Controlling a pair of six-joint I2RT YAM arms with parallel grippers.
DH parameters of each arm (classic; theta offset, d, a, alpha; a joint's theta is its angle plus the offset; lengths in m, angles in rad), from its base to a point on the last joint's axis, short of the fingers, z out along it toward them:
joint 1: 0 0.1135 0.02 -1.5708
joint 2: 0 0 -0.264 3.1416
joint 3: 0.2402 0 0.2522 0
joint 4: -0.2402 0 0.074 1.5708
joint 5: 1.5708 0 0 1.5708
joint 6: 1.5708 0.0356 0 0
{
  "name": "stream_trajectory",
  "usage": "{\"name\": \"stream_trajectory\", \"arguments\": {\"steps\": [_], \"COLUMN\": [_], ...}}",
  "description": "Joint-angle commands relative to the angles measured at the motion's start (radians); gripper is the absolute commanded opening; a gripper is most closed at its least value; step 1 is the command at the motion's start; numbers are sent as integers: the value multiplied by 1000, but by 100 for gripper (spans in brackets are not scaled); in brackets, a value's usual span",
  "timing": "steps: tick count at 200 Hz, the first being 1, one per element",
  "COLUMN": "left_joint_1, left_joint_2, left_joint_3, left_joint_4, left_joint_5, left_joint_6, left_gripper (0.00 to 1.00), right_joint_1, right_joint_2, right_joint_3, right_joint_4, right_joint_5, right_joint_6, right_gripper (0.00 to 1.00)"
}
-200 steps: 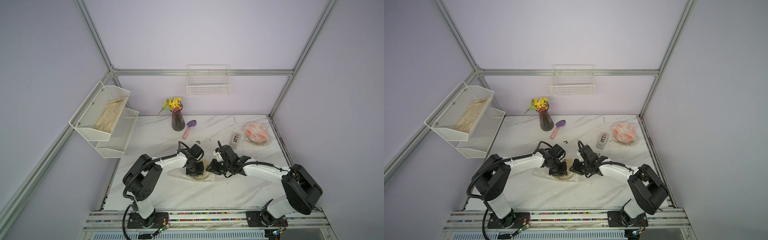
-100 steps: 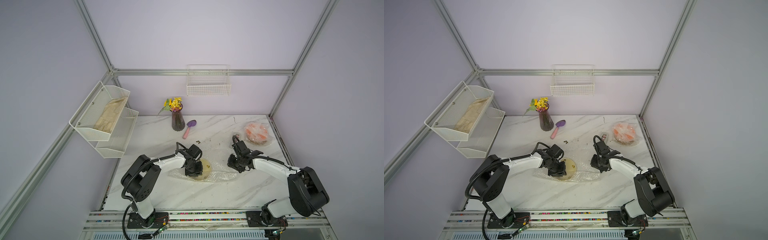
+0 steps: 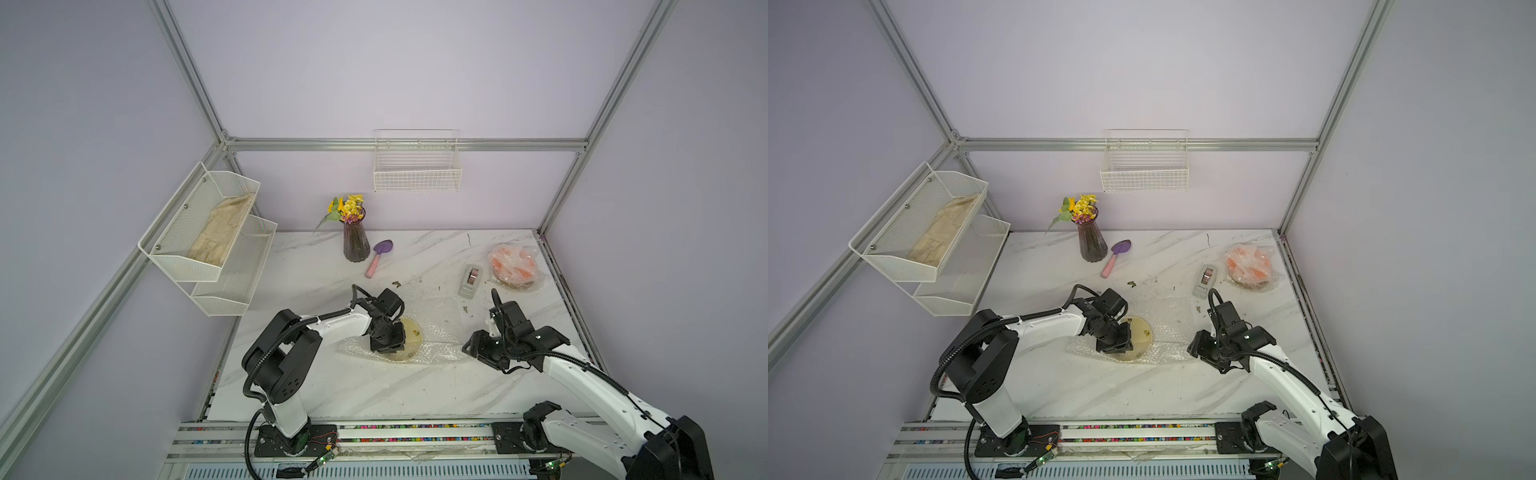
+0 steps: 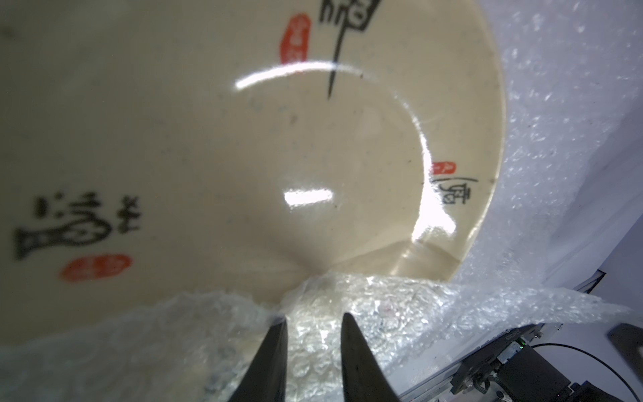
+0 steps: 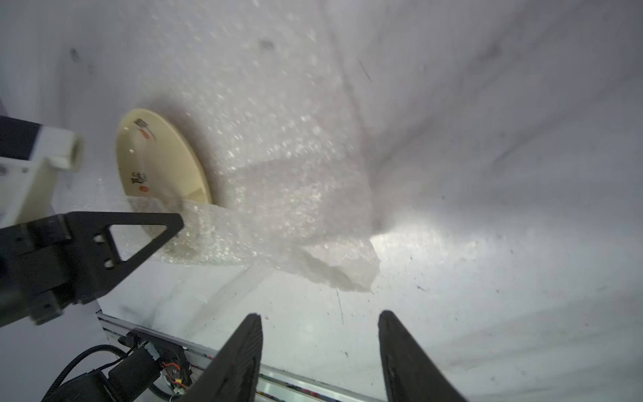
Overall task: Wrap dinner plates in bubble wrap
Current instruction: Wrap the plate in the bubble wrap.
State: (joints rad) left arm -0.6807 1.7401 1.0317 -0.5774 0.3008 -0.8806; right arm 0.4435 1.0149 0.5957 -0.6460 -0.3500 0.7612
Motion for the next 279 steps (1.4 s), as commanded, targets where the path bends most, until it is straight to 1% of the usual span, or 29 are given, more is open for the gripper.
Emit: {"name": "stream_trajectory", "arguments": {"steps": [1, 31, 42, 54, 80, 98, 110, 122, 143, 167, 193, 208, 209, 227, 240, 257, 279], "left_joint_1": [11, 13, 14, 15, 17, 18, 18, 18, 18, 18, 19, 18, 18, 18, 20, 25, 43], "left_joint_2": [44, 48, 47, 47, 44, 44, 44, 45, 44, 49, 48, 43, 43, 34, 21, -28, -132], "left_joint_3": [-59, -59, -59, -59, -65, -66, -65, -59, -55, -56, -59, -60, -60, -61, -59, -47, -7], "left_joint_4": [-70, -71, -72, -73, -75, -74, -72, -72, -70, -63, -56, -52, -52, -50, -50, -57, -114], "left_joint_5": [-57, -58, -56, -55, -60, -58, -56, -52, -51, -49, -46, -48, -48, -51, -54, -66, -112], "left_joint_6": [-12, -11, -9, -8, -8, -7, -4, 3, 6, 6, 2, 2, 1, 0, -2, -7, -7], "left_gripper": [28, 28, 28, 27, 27, 27, 26, 26, 25, 23, 21, 20, 20, 19, 19, 19, 19], "right_joint_1": [3, 3, 2, 1, 2, 1, 2, 3, 42, 168, 316, 378, 383, 429, 451, 455, 453], "right_joint_2": [10, 77, 97, 130, 148, 128, 106, 99, 100, 132, 259, 352, 378, 496, 570, 636, 669], "right_joint_3": [-54, -145, -170, -177, -196, -191, -169, -122, -30, 67, 153, 175, 177, 191, 202, 181, 165], "right_joint_4": [141, 350, 414, 435, 456, 447, 431, 401, 367, 395, 502, 585, 598, 718, 759, 791, 766], "right_joint_5": [-50, -3, 26, 43, 79, 96, 113, 99, 77, 109, 121, 108, 103, 78, 75, 69, 87], "right_joint_6": [109, 189, 212, 217, 225, 228, 213, 196, 183, 225, 275, 302, 307, 344, 355, 370, 362], "right_gripper": [60, 61, 58, 53, 36, 19, 7, 0, 0, 0, 0, 0, 0, 0, 0, 0, 0]}}
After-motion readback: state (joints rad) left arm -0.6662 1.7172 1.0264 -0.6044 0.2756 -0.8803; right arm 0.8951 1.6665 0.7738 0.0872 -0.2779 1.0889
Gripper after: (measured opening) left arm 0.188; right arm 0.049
